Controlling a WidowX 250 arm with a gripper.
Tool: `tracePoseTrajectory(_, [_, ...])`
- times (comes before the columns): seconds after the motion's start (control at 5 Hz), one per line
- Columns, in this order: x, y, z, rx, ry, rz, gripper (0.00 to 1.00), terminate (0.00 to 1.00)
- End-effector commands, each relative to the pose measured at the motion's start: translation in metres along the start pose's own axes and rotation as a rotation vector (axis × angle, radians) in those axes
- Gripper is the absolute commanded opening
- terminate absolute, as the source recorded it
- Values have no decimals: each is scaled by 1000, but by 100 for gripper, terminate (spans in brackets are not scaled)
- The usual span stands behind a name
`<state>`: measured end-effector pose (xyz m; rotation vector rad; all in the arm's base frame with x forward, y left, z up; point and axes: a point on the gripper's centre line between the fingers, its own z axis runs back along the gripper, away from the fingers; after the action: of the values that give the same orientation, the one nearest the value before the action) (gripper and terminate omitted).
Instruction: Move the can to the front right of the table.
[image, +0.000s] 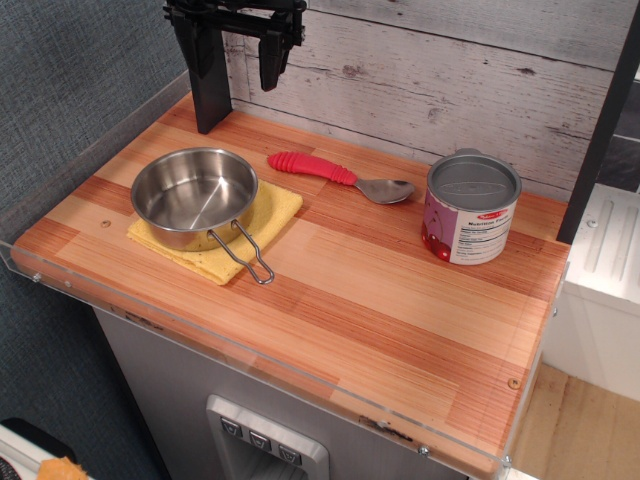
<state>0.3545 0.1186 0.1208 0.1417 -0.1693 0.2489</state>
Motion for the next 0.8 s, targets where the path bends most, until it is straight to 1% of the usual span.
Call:
tracePoseTrajectory(0.0, [0,0,0,0,0,0,100,0])
tracePoseTrajectory(0.2, [5,-31,8,-13,-114,-23,100,0])
tracePoseTrajectory(0.4, [5,-70,19,-53,-143,-125,100,0])
tracePoseTrajectory(0.6, [5,-104,31,-76,-178,-179,100,0])
